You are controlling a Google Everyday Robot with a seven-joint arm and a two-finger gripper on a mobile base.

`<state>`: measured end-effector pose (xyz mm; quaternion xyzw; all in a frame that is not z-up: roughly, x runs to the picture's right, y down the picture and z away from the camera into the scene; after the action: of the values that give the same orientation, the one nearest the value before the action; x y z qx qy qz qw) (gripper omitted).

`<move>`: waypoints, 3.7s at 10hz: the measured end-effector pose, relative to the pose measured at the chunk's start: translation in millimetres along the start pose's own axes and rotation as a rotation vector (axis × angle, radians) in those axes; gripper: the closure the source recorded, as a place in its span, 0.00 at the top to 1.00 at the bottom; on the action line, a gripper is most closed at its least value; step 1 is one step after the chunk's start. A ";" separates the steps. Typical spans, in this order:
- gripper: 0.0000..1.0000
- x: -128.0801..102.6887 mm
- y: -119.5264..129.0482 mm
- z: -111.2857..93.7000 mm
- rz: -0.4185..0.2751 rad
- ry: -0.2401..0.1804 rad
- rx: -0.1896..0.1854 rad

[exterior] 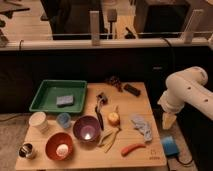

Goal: Place eraser in purple bowl

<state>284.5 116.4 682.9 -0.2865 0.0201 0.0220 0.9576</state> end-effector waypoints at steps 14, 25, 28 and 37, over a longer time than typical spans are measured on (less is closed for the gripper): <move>0.80 -0.1 0.0 0.0 0.000 0.000 0.000; 0.80 -61.4 -36.5 27.3 -0.061 -0.039 0.007; 0.80 -68.6 -46.3 32.9 -0.073 -0.052 0.006; 0.80 -100.6 -73.3 53.9 -0.116 -0.097 0.005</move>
<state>189.3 81.8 773.2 -0.2832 -0.0431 -0.0195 0.9579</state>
